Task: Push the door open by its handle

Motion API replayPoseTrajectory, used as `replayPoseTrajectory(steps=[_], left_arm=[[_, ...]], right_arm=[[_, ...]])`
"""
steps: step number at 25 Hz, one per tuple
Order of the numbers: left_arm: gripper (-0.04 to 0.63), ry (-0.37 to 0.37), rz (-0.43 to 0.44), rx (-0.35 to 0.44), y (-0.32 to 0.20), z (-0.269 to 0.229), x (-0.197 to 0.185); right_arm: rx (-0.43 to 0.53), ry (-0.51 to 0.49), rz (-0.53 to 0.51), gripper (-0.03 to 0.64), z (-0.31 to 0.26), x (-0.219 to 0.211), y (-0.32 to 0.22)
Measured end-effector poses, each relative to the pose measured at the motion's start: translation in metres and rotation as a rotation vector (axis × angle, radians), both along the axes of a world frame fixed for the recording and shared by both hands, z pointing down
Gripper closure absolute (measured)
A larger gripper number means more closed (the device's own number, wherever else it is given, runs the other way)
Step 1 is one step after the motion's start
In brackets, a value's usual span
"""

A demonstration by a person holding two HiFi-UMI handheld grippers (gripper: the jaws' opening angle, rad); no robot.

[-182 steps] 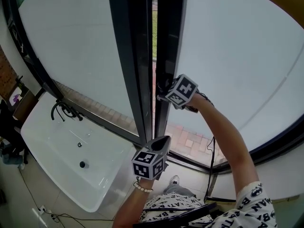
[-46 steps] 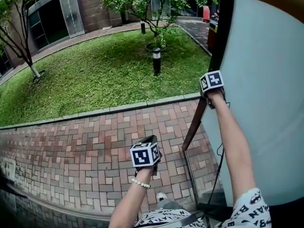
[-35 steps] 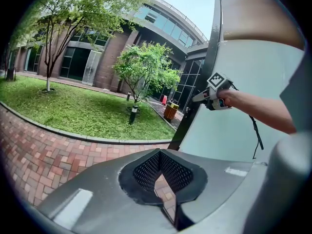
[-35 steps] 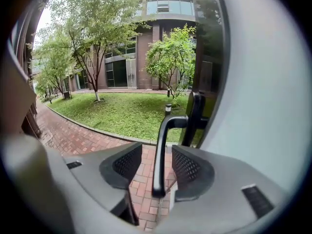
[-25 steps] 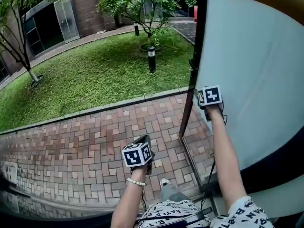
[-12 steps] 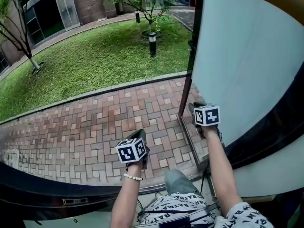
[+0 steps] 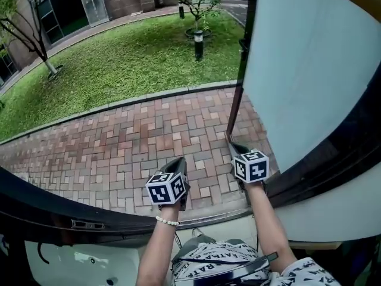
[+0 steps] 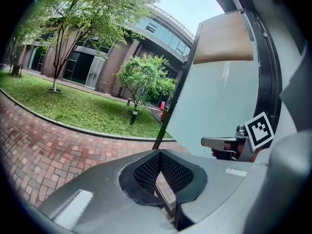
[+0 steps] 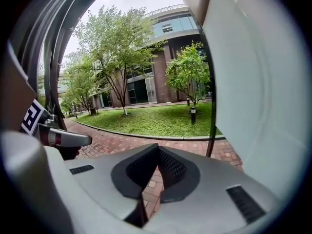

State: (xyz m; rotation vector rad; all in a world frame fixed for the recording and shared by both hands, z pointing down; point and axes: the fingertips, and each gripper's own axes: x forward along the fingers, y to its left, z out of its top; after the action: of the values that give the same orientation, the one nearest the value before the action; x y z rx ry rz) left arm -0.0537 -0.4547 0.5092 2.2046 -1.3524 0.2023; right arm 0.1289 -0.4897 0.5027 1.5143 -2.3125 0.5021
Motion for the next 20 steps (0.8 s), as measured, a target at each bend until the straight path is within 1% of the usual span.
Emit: replayPoseTrajectory(steps=[5, 9, 14, 20], left_arm=[[0.597, -0.02, -0.021, 0.01, 0.049, 0.001, 0.018], [0.597, -0.019, -0.05, 0.004, 0.092, 0.007, 0.026], [0.597, -0.016, -0.073, 0.013, 0.141, 0.006, 0.042], [0.597, -0.004, -0.106, 0.009, 0.214, 0.01, 0.053]], right_arm=[[-0.044, -0.042, -0.08, 0.617, 0.023, -0.01, 0.066], [-0.064, -0.041, -0.129, 0.617, 0.036, -0.012, 0.116], [-0.067, -0.037, -0.174, 0.617, 0.037, -0.006, 0.165], [-0.081, -0.039, -0.229, 0.616, 0.045, -0.002, 0.233]])
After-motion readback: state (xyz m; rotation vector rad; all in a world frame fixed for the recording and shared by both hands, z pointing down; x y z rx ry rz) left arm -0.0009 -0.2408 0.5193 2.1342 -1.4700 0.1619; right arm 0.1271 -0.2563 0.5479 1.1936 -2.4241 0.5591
